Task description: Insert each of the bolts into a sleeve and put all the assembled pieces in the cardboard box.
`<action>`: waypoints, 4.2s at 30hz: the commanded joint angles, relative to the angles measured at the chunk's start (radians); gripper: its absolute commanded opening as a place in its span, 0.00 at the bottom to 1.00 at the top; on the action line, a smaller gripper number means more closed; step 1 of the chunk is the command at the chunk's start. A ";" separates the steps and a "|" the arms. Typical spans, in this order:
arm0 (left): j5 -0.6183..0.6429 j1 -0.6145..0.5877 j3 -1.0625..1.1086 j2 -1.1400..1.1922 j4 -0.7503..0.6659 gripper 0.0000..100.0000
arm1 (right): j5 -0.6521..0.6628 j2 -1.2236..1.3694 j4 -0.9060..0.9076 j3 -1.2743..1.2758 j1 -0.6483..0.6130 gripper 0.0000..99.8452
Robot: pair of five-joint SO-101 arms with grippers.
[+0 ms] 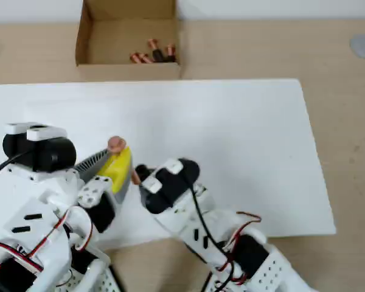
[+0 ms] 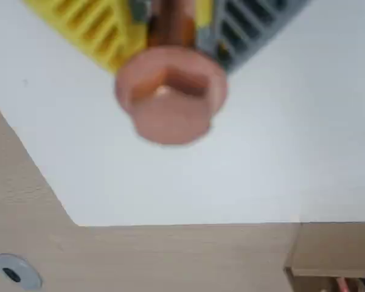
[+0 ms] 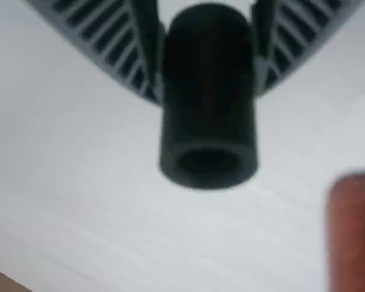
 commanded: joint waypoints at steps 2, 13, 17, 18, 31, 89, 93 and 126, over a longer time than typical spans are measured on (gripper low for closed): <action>0.003 0.011 0.002 0.007 -0.029 0.01 | -0.008 -0.002 -0.020 -0.033 -0.005 0.01; -0.054 0.012 0.075 0.002 -0.046 0.01 | -0.006 -0.001 -0.017 -0.071 -0.005 0.01; -0.055 0.008 0.112 0.001 -0.120 0.01 | -0.006 -0.001 -0.017 -0.073 -0.005 0.01; -0.055 0.008 0.120 0.001 -0.138 0.01 | -0.006 -0.001 -0.017 -0.073 -0.005 0.01; -0.057 0.002 0.143 0.001 -0.199 0.01 | -0.006 -0.001 -0.017 -0.068 -0.005 0.01; -0.048 -0.058 0.069 0.001 -0.146 0.01 | -0.008 -0.001 -0.018 -0.065 -0.005 0.01; -0.041 -0.058 0.063 0.001 -0.126 0.01 | -0.008 -0.001 -0.018 -0.065 -0.005 0.01; -0.040 0.012 0.071 0.001 -0.086 0.01 | -0.008 -0.002 -0.018 -0.070 -0.005 0.01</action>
